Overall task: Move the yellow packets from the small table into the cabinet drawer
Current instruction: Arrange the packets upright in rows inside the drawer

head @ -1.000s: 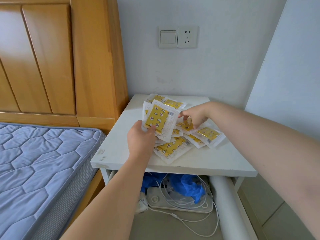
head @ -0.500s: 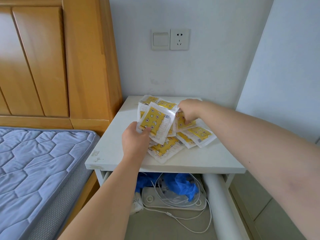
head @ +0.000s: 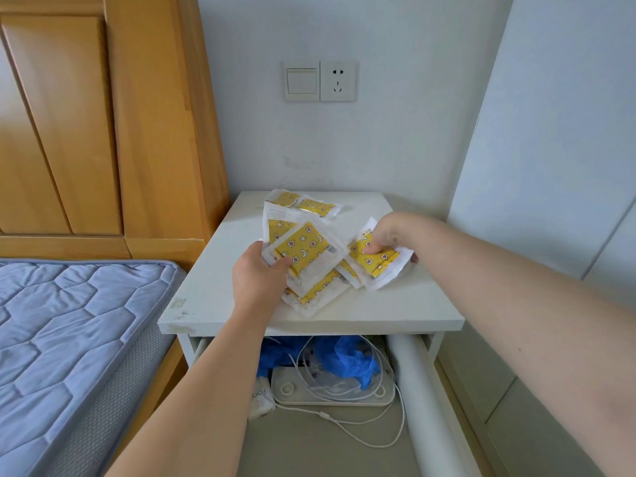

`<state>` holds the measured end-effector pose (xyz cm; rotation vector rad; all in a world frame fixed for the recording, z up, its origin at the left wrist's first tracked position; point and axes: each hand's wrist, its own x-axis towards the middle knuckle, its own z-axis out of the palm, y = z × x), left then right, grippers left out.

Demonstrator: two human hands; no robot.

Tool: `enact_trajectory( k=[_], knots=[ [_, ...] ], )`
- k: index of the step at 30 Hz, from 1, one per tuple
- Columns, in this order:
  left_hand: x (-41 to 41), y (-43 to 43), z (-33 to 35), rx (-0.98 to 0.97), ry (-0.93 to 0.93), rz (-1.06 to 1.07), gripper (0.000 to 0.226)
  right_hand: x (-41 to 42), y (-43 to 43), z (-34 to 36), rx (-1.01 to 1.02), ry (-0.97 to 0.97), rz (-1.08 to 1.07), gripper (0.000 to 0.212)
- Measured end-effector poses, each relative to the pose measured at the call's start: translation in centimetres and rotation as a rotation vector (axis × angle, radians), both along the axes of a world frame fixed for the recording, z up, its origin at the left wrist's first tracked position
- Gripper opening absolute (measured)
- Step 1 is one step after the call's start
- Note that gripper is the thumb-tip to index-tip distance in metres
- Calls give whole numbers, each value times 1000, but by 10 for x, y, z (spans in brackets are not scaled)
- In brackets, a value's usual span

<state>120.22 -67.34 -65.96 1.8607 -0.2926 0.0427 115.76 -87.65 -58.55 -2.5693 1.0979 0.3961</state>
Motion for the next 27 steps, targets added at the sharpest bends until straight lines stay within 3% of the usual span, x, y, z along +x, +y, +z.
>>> enact_trajectory(
  k=[3,6,8,11,13,15,18,21,25,27],
  knots=[
    [-1,0,1,-9,5,12,19,-3,9,-4,-21,10,-20,62],
    [-2,0,2,-39,6,28,15,-13,5,-6,62,-113,-78,58],
    [-3,0,2,-37,-6,30,16,-18,-3,-10,204,-199,-101,42],
    [-5,-1,4,-36,-23,23,20,-28,-12,-18,544,-398,-257,3],
    [-6,-2,4,-49,-29,19,19,-38,-11,-22,632,-521,-327,11],
    [-7,-1,5,-76,-32,19,19,-43,-6,-27,703,-668,-387,5],
    [-10,0,5,-124,-44,46,21,-45,-4,-38,802,-959,-520,35],
    [-13,3,7,-211,-56,84,16,-57,10,-44,919,-1184,-558,43],
    [-20,9,16,-357,-8,130,12,-73,37,-47,1133,-1197,-476,13],
    [-26,11,23,-453,20,124,12,-79,48,-42,1193,-1182,-420,8]
  ],
)
